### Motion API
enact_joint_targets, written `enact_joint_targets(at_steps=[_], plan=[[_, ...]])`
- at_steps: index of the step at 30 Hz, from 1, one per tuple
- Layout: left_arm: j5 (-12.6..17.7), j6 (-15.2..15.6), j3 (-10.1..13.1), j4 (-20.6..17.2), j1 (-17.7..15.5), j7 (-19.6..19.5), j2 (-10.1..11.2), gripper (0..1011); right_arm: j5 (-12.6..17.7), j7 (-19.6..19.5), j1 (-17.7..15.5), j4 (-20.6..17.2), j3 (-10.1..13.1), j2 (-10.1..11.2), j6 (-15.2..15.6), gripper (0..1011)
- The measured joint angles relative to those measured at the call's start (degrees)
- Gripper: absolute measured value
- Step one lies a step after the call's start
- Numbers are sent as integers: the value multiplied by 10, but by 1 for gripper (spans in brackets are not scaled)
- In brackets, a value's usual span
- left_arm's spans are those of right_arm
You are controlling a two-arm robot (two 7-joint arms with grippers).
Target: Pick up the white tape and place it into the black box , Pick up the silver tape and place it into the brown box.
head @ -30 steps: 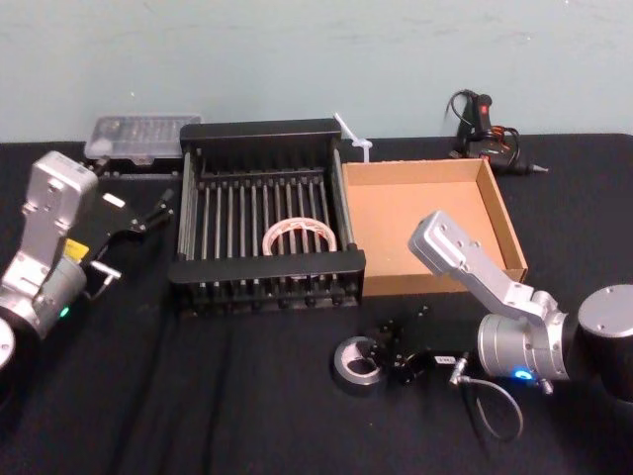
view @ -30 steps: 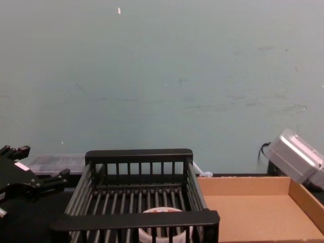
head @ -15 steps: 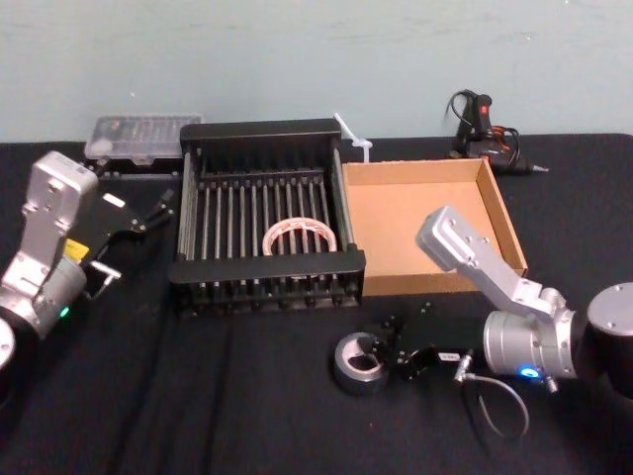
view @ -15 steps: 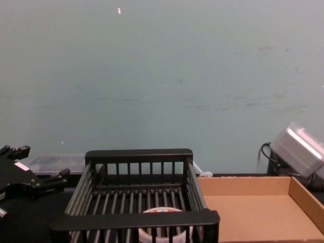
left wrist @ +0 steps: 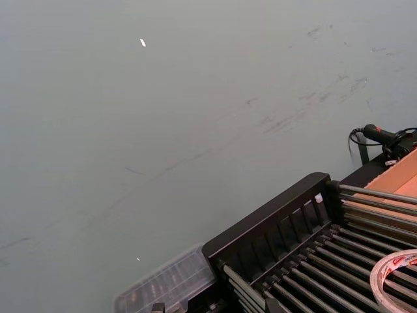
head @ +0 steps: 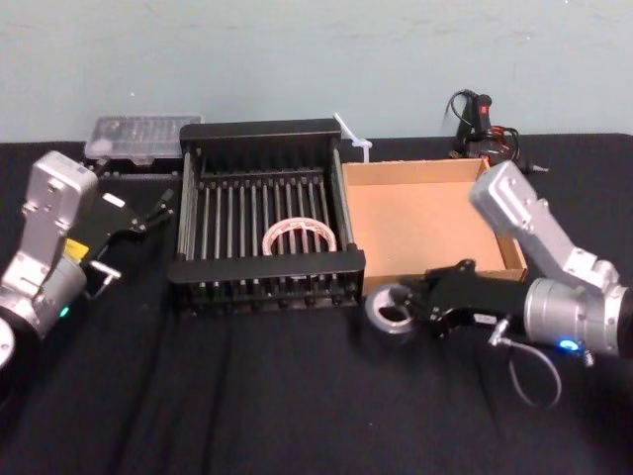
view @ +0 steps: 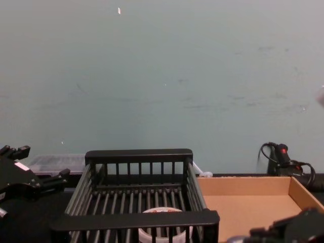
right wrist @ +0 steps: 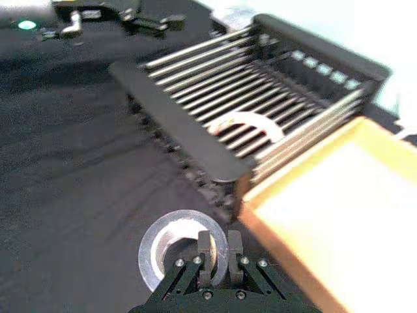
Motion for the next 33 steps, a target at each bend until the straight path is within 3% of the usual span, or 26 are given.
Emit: enact_joint_targets(at_steps=[5,12,24,33], plan=[[0,0,0,0,0,0,0,1001,0,-26,-6,-4,23,2,-2,158],[0,0,0,0,0,0,0,1001,-2,-66,-1,19,55,-16,7,158],[0,0,0,0,0,0,0,1001,-15,-94,36,93,79,-65,21,158],[0,0,0,0,0,0,0,1001,-26,-102,54,128,90,-90,23,158]])
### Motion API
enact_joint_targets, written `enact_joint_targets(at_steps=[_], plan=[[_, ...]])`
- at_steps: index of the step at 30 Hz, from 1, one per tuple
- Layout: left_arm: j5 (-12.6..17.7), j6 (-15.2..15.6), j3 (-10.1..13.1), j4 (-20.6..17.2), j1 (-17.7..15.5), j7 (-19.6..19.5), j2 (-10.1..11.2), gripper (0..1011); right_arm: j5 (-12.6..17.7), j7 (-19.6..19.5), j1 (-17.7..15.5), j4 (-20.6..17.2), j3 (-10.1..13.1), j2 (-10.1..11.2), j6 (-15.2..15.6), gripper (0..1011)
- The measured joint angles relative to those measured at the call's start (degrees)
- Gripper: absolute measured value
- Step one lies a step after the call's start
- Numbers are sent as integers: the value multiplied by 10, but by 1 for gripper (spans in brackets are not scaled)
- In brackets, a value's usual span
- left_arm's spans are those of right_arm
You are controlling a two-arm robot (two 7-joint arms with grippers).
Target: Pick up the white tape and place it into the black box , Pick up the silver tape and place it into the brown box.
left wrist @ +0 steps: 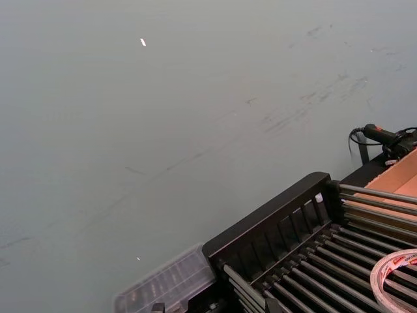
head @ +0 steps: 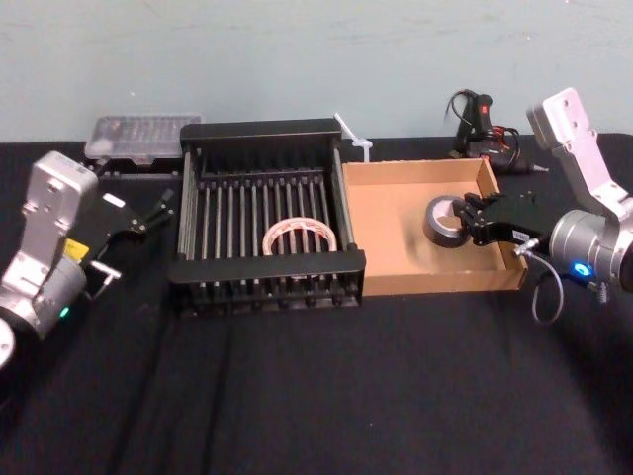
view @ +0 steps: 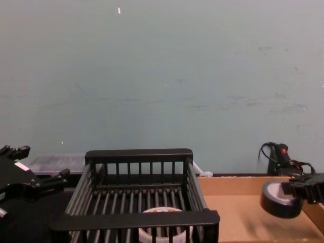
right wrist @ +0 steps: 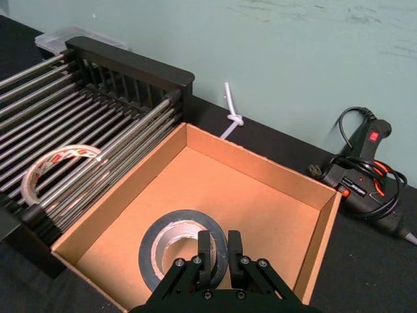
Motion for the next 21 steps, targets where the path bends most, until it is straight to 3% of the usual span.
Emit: enact_joint_targets(at_steps=[21], plan=[[0,0,0,0,0,0,0,1001,1,0,-1,-3,-1,2,0,158]])
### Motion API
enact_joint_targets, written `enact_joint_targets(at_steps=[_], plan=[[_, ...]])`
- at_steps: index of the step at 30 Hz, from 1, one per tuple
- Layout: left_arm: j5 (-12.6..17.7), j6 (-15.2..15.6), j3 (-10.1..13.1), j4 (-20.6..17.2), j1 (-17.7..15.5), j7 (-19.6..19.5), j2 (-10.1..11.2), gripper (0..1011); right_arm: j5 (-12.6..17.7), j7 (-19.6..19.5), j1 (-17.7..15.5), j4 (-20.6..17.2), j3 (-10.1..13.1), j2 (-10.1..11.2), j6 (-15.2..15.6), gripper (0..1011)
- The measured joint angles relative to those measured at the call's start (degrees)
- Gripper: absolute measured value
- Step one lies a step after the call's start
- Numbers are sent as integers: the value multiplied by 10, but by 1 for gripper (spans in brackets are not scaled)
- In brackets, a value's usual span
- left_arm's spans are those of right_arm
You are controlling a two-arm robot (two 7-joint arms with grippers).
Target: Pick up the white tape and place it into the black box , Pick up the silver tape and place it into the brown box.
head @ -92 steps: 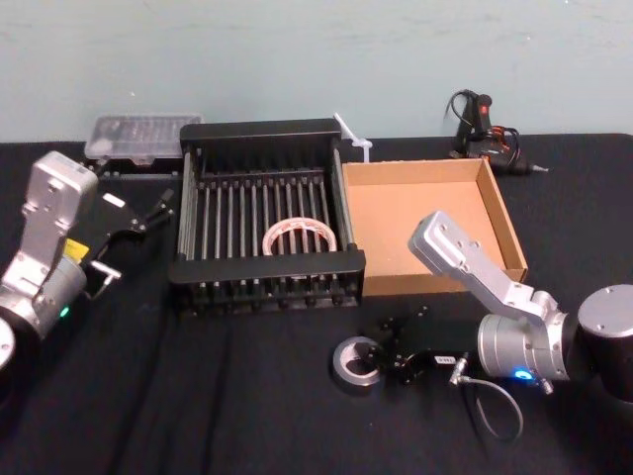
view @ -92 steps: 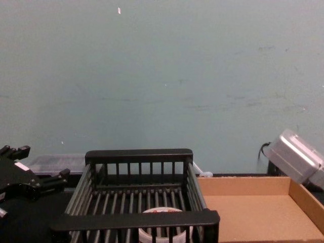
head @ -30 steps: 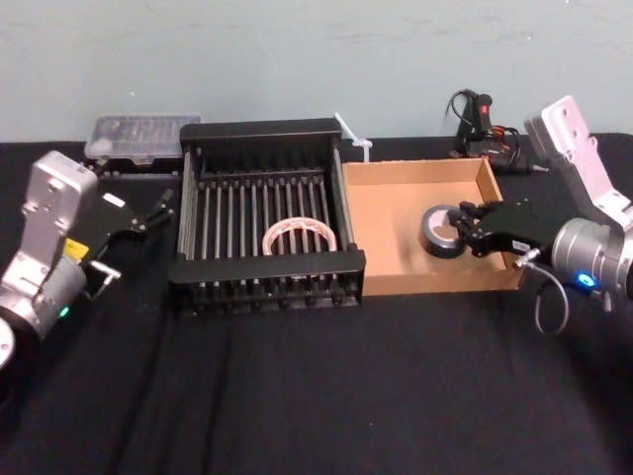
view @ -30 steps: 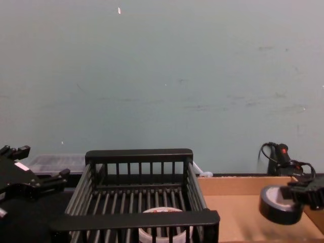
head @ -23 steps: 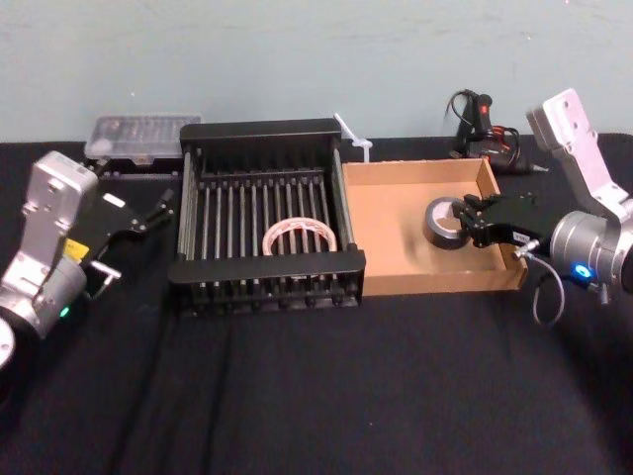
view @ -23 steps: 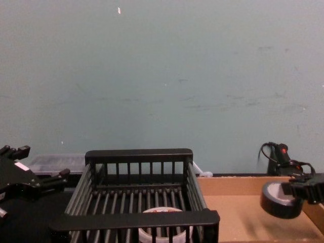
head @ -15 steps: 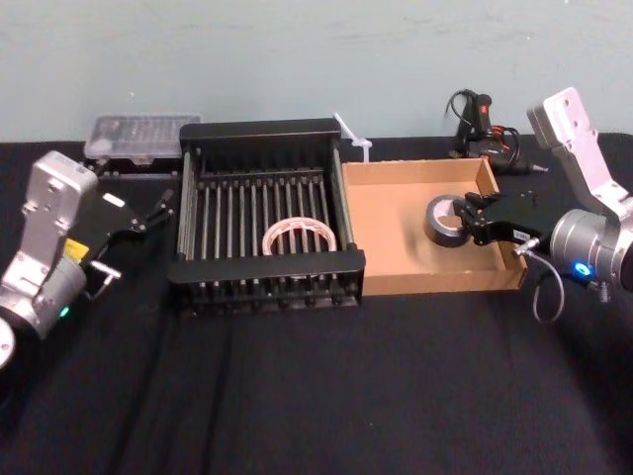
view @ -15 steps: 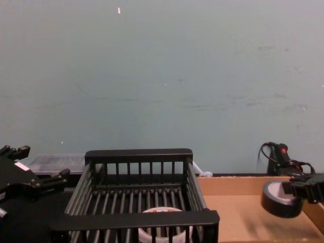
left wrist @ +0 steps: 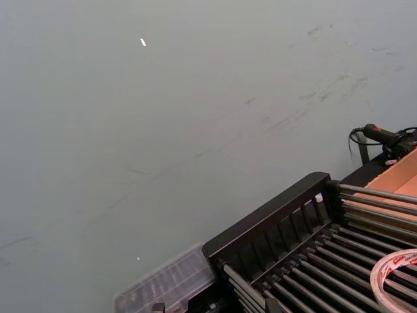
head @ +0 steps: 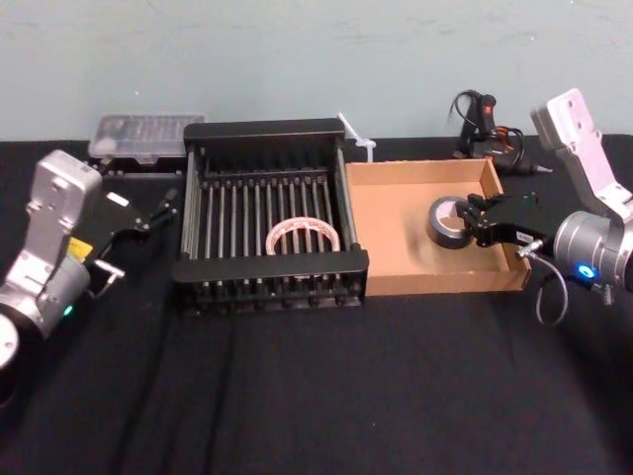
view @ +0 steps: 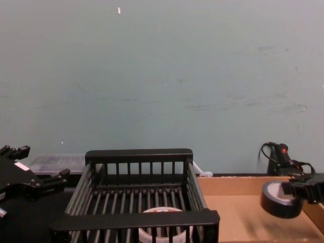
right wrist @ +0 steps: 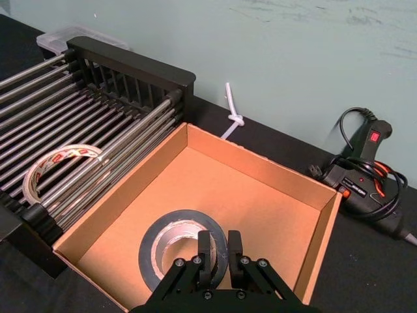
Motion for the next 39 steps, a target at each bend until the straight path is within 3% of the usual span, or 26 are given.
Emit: enact_joint_targets(at_steps=[5,32,39], plan=[[0,0,0,0,0,0,0,1001,0,0,0,0,0,0,0,168],[0,0,0,0,0,0,0,1001,1,0,-1,-1,0,1,0,982],[0,0,0,0,0,0,0,1001,-21,-35,-22,-17,16,-10,-26,1002]])
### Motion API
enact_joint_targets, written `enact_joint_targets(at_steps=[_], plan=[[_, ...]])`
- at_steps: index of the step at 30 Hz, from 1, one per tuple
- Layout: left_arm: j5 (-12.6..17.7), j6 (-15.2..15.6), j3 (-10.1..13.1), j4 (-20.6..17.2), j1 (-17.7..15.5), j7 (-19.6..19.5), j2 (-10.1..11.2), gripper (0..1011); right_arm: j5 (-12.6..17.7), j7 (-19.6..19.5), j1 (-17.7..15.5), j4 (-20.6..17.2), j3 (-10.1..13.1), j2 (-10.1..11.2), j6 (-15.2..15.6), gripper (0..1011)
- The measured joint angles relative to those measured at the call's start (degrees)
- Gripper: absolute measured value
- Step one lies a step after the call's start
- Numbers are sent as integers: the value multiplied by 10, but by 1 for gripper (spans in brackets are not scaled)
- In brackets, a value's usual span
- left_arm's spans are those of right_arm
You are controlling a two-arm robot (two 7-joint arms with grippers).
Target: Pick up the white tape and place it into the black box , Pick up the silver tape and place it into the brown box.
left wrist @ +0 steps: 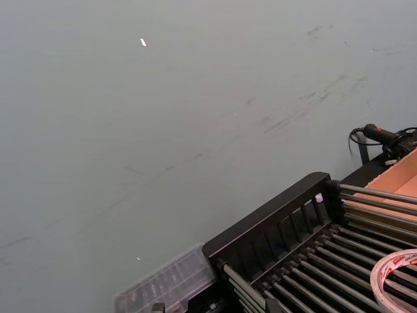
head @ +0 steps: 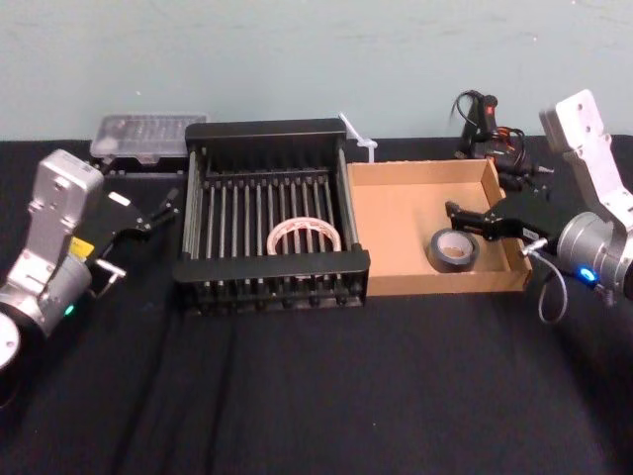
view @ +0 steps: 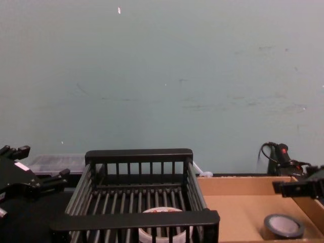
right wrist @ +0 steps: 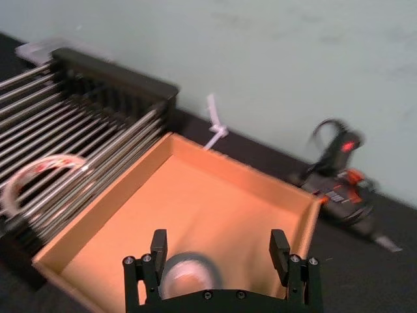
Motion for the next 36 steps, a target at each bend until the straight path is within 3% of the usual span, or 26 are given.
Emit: enact_joint_targets(at_steps=[2,10,15,22,36], plan=[[0,0,0,0,0,0,0,1001,-14,-20,-10,-8,3,-4,-16,1002],[0,0,0,0,0,0,0,1002,-110,-150,-70,-21,17,-32,-135,1002],[0,0,0,0,0,0,0,1002,-136,-187,-91,-16,26,-43,-167,1002],[0,0,0,0,0,0,0,1001,-158,-207,-107,-6,34,-52,-186,1002],[0,0,0,0,0,0,0,1001,-158,-202,-110,-6,41,-55,-186,1002]])
